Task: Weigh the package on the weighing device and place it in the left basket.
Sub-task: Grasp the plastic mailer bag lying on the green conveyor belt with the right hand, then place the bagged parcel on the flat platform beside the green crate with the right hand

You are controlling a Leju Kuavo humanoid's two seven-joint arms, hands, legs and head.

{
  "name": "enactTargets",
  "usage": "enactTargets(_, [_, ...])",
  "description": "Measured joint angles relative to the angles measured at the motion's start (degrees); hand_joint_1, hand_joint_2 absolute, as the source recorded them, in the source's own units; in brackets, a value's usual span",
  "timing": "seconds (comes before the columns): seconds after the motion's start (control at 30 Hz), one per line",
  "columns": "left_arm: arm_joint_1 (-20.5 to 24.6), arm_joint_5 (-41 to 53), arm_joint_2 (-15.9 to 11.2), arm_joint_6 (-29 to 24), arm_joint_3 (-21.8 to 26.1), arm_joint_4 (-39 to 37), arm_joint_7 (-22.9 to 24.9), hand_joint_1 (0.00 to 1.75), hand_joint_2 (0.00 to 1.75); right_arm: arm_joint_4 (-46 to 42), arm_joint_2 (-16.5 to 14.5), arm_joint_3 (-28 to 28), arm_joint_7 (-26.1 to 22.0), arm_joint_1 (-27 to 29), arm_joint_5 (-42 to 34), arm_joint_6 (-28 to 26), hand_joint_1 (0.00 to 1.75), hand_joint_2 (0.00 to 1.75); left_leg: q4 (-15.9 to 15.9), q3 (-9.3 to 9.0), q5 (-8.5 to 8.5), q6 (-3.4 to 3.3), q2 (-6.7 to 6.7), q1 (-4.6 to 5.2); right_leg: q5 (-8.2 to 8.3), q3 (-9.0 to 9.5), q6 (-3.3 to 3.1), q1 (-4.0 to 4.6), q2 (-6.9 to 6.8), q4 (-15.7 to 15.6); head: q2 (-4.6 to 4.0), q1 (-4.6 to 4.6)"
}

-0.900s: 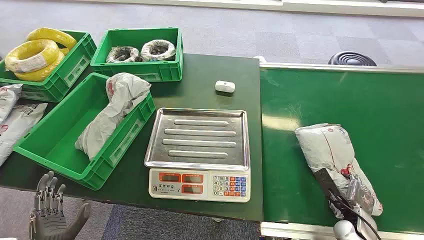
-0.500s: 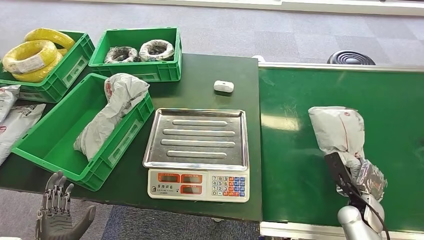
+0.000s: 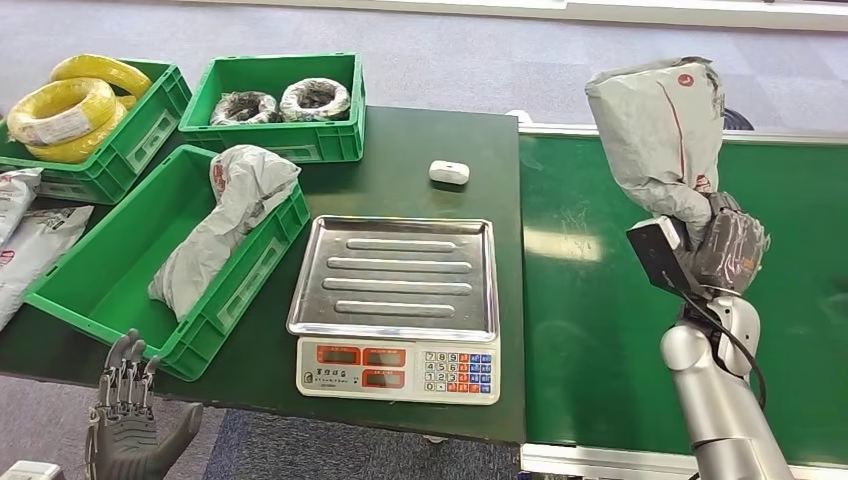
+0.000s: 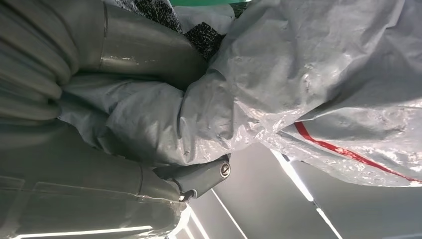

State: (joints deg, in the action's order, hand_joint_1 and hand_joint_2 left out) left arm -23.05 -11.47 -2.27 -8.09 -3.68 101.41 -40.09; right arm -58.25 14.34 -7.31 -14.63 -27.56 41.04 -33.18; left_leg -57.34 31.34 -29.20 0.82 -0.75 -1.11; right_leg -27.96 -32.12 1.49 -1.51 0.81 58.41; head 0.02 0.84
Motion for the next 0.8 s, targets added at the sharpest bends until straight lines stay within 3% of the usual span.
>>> enactTargets(0.1, [1.35, 0.9, -0.26, 1.58, -0.7, -0.76, 0.0, 0.0, 1.75, -2.49, -2.86, -3.2, -0.97, -1.65, 5.28, 4.0, 1.75, 1.75, 0.02, 0.05, 0.0, 0.01, 0.27, 0.0, 0.05, -0.14, -0.06, 0.01, 0.23, 0.02, 0.0, 0.01])
enactTargets(0.27, [6.51, 2.36, -0.51, 5.34, -2.08, -3.94, 0.0, 0.0, 1.75, -5.57, -9.86, -14.18, 1.25, -6.61, 11.42, 19.17, 1.75, 1.75, 0.02, -0.09, 0.15, 0.18, 0.18, -0.1, 0.06, -0.18, -0.1, 0.1, 0.22, 0.08, 0.0, 0.02])
enactTargets(0.4, [8.72, 2.98, -0.5, 6.32, -2.31, -5.82, -0.01, 0.0, 1.75, -4.96, -13.31, -20.32, 0.87, -9.18, 11.74, 21.13, 1.75, 1.75, 0.02, -0.01, 0.2, 0.19, 0.09, -0.11, 0.06, -0.17, -0.1, 0.11, 0.12, 0.09, 0.0, 0.0])
enactTargets(0.53, [9.21, 3.16, -0.5, 6.68, -2.31, -6.73, 0.0, 0.0, 1.75, -4.32, -14.45, -22.5, 0.15, -10.3, 11.53, 22.08, 1.75, 1.75, 0.01, 0.06, 0.18, 0.17, 0.09, -0.06, 0.06, -0.16, -0.09, 0.06, 0.12, 0.02, 0.0, -0.01])
enactTargets(0.63, [9.74, 3.71, -0.48, 7.22, -2.29, -7.21, 0.02, 0.0, 1.75, -2.85, -15.7, -24.24, -1.58, -11.32, 11.82, 26.35, 1.75, 1.75, 0.01, 0.07, 0.17, 0.15, 0.12, -0.05, 0.07, -0.2, -0.09, 0.05, 0.15, 0.01, 0.0, -0.01])
enactTargets(0.8, [10.87, 5.13, 0.21, 7.97, -2.0, -7.45, 0.78, 0.0, 1.75, 3.35, -20.38, -28.16, -4.27, -13.43, 11.65, 31.0, 1.75, 1.75, 0.02, 0.06, 0.18, 0.17, 0.09, -0.1, 0.07, -0.25, -0.1, 0.1, 0.12, 0.03, 0.0, 0.02])
